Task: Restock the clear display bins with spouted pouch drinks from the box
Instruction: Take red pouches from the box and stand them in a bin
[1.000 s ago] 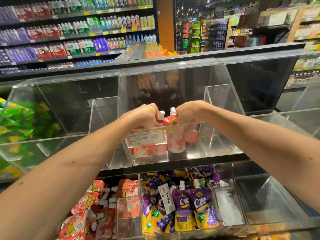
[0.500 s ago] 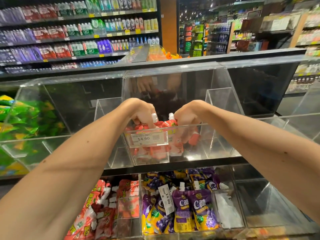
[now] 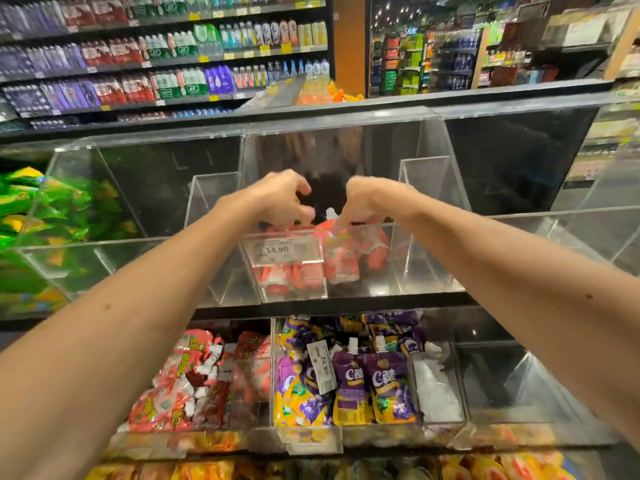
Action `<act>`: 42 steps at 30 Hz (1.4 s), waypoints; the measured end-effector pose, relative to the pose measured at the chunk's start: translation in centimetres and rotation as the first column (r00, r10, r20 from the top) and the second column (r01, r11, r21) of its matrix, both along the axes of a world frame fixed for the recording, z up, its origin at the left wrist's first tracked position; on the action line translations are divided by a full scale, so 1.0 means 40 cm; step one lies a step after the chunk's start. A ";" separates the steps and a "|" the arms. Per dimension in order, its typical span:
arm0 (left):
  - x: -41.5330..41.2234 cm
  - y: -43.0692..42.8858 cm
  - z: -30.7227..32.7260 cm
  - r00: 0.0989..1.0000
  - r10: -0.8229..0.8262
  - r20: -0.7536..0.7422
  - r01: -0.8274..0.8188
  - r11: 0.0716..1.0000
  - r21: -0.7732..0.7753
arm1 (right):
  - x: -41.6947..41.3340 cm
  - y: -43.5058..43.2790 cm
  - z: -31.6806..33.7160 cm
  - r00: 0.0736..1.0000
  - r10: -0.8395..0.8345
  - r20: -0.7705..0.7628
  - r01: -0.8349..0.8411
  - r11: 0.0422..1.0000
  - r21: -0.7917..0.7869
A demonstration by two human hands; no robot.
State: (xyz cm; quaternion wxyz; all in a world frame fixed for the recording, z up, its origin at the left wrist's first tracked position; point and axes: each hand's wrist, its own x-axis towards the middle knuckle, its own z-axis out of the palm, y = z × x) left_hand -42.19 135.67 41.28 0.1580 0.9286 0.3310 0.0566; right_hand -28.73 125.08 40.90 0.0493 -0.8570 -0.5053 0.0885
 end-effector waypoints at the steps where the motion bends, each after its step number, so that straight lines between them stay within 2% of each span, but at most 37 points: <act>1: -0.017 -0.023 0.007 0.993 -0.013 0.114 0.012 1.000 0.009 | -0.007 -0.020 0.006 1.000 0.000 -0.021 0.003 0.994 0.109; 3: -0.060 -0.089 0.010 0.931 -0.040 0.364 0.018 0.998 0.063 | -0.031 -0.071 0.006 0.996 0.059 -0.061 -0.033 0.932 0.361; 4: -0.082 -0.127 0.005 0.877 -0.054 0.477 0.014 0.996 0.088 | -0.048 -0.108 -0.005 0.994 0.099 -0.054 -0.060 0.870 0.490; 7: -0.118 -0.246 -0.041 0.679 -0.090 0.728 0.037 0.995 0.088 | -0.102 -0.286 -0.081 0.983 0.179 -0.029 -0.078 0.561 0.824; 8: -0.120 -0.291 -0.062 0.619 -0.085 0.781 0.078 0.996 0.047 | -0.114 -0.358 -0.123 0.985 0.166 -0.041 -0.048 0.499 0.865; 10: -0.096 -0.385 -0.122 0.532 -0.073 0.843 0.215 0.975 -0.051 | -0.133 -0.504 -0.224 0.982 0.093 -0.164 0.102 0.468 0.878; 13: -0.001 -0.555 -0.254 0.501 -0.088 0.861 0.460 0.870 -0.178 | -0.153 -0.727 -0.388 0.897 -0.161 -0.412 0.438 0.455 0.775; 16: 0.127 -0.764 -0.406 0.577 -0.226 0.785 0.660 0.695 -0.284 | -0.176 -0.957 -0.544 0.709 -0.482 -0.514 0.695 0.360 0.622; 20: 0.303 -1.091 -0.577 0.653 -0.527 0.544 0.756 0.491 -0.432 | -0.191 -1.266 -0.656 0.374 -0.718 -0.587 0.893 0.108 0.437; 23: 0.400 -1.309 -0.662 0.579 -0.718 0.387 0.780 0.350 -0.518 | -0.183 -1.447 -0.701 0.189 -0.768 -0.612 0.938 -0.043 0.343; 25: 0.459 -1.432 -0.708 0.517 -0.785 0.342 0.791 0.285 -0.541 | -0.159 -1.546 -0.727 0.092 -0.762 -0.641 0.946 -0.134 0.296; 31: 0.734 -1.760 -0.854 0.376 -0.911 0.172 0.840 0.256 -0.478 | 0.045 -1.870 -0.853 -0.097 -0.732 -0.675 0.924 -0.318 0.212; 34: 0.913 -1.937 -0.946 0.377 -0.910 0.170 0.852 0.270 -0.448 | 0.212 -2.041 -0.951 -0.176 -0.726 -0.665 0.913 -0.372 0.165; 37: 1.058 -2.083 -1.055 0.366 -0.929 0.049 0.869 0.323 -0.376 | 0.362 -2.179 -1.052 -0.248 -0.762 -0.598 0.922 -0.376 0.097; 40: 1.152 -2.174 -1.135 0.403 -0.908 -0.114 0.828 0.415 -0.376 | 0.472 -2.272 -1.143 -0.303 -0.817 -0.490 0.949 -0.306 -0.078; 42: 1.194 -2.211 -1.168 0.349 -0.905 -0.241 0.848 0.415 -0.330 | 0.535 -2.312 -1.182 -0.280 -0.877 -0.390 0.960 -0.246 -0.135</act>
